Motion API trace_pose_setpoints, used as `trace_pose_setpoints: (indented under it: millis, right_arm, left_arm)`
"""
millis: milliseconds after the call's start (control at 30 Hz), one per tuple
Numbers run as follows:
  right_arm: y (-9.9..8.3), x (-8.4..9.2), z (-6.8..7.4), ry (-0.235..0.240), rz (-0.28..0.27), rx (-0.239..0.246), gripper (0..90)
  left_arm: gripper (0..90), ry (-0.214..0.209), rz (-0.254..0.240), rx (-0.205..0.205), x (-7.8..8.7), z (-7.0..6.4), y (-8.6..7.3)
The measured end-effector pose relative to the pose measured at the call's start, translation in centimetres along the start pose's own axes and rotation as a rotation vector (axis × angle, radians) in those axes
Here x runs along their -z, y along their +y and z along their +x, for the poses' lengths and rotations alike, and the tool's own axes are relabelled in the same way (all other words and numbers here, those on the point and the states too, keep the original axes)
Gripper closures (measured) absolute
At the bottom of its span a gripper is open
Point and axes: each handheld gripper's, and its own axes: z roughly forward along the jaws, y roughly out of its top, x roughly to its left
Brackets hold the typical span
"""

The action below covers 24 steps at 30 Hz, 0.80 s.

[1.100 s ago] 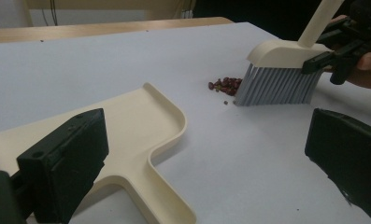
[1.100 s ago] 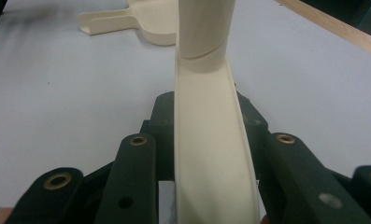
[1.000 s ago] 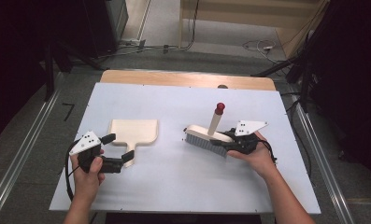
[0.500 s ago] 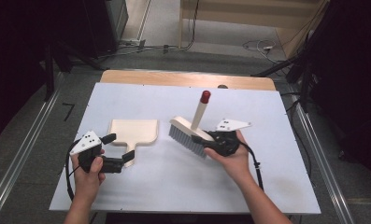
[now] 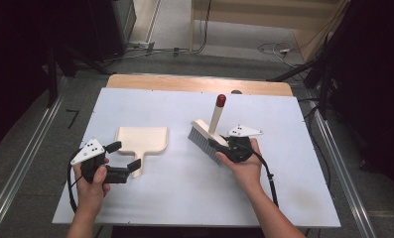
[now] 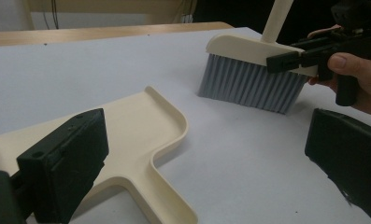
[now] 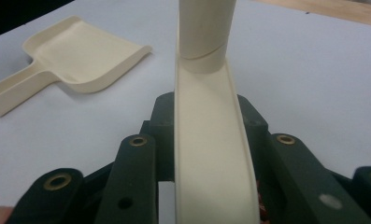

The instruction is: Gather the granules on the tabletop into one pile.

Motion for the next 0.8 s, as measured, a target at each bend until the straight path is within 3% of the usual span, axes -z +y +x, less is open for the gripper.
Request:
trace_pose_setpoints:
  millis: [267,500,800]
  right_arm:
    - [0.2,1.0,0.0,0.015,-0.042,-0.018,65.7]
    - [0.9,2.2,0.5,-0.032,-0.101,-0.075,65.7]
    - [-0.1,0.8,1.8,0.009,-0.037,-0.043,65.7]
  left_arm:
    - [0.0,-0.002,0.007,-0.004,-0.2,-0.1,-0.1]
    - [0.0,0.0,0.007,-0.001,-0.2,0.0,-0.1]
    - [0.0,0.0,0.005,-0.002,-0.2,0.0,0.0]
